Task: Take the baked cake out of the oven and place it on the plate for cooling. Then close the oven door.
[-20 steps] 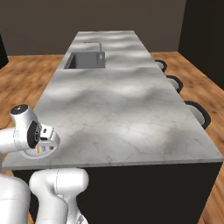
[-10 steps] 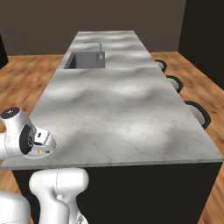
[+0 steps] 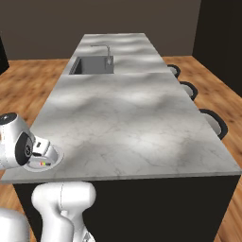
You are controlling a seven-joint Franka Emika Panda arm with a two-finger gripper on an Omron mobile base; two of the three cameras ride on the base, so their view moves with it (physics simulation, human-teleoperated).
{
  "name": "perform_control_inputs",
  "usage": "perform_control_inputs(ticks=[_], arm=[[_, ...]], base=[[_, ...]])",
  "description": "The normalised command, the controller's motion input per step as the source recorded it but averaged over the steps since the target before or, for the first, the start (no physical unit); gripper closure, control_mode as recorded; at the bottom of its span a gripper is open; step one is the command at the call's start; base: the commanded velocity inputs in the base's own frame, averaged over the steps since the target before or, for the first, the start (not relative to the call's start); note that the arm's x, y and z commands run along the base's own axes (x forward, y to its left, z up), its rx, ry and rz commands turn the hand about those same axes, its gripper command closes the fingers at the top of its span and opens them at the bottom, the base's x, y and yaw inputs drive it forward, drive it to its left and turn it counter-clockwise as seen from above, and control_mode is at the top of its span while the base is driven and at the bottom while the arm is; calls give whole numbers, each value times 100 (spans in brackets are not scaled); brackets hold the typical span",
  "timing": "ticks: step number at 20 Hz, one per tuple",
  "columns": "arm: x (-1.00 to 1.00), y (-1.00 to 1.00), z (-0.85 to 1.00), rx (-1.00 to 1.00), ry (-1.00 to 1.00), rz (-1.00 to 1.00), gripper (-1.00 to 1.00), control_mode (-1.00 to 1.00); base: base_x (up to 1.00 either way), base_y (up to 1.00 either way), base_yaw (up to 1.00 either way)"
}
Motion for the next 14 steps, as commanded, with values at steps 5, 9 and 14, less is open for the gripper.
perform_control_inputs(ticks=[5, 9, 14], arm=[[0, 0, 0, 0, 0, 0, -100, -100], [0, 0, 0, 0, 0, 0, -100, -100], [0, 0, 0, 0, 0, 0, -100, -100]], base=[[0, 0, 0], [0, 0, 0], [0, 0, 0]])
